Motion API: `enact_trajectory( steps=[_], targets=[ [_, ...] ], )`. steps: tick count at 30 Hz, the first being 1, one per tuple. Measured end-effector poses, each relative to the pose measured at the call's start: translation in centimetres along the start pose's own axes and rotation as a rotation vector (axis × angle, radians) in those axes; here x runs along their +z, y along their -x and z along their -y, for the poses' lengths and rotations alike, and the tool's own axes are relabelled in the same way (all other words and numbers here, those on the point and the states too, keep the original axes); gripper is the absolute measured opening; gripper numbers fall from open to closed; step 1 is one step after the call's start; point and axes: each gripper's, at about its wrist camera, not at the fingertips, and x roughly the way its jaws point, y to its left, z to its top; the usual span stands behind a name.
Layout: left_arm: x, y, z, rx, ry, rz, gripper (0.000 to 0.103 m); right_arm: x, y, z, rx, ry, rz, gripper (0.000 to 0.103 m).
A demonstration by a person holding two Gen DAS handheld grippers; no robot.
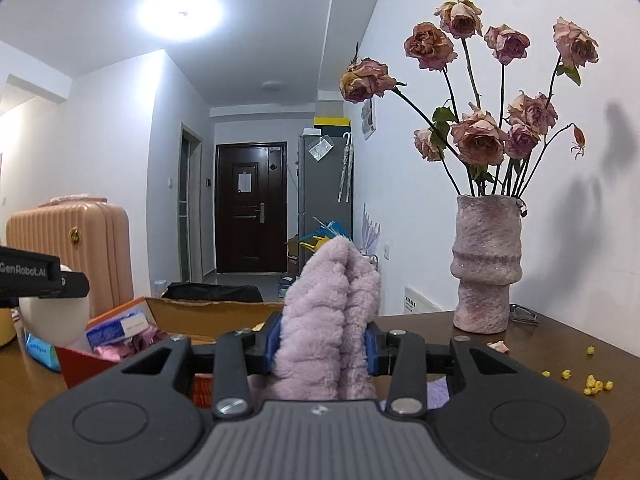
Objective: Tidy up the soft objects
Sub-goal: 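Carry the towel in the right gripper while the left gripper carries the foam cylinder toward the box, then open the right gripper dropping the towel while the left gripper drops the foam cylinder into the box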
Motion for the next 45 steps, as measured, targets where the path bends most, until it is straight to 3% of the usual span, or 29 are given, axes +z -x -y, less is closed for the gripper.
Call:
enact_trajectory(
  steps=[17, 45],
  targets=[
    [1.7, -4.1, -0.4, 0.034, 0.028, 0.03, 0.036, 1.3, -6.0, -1.1, -0.006, -0.046, -0.018, 0.038],
    [3.0, -13.2, -0.6, 0.096, -0.034, 0.046, 0.036, 2.0, -16.1, -4.5, 0.053, 0.042, -0.122, 0.039]
  ],
)
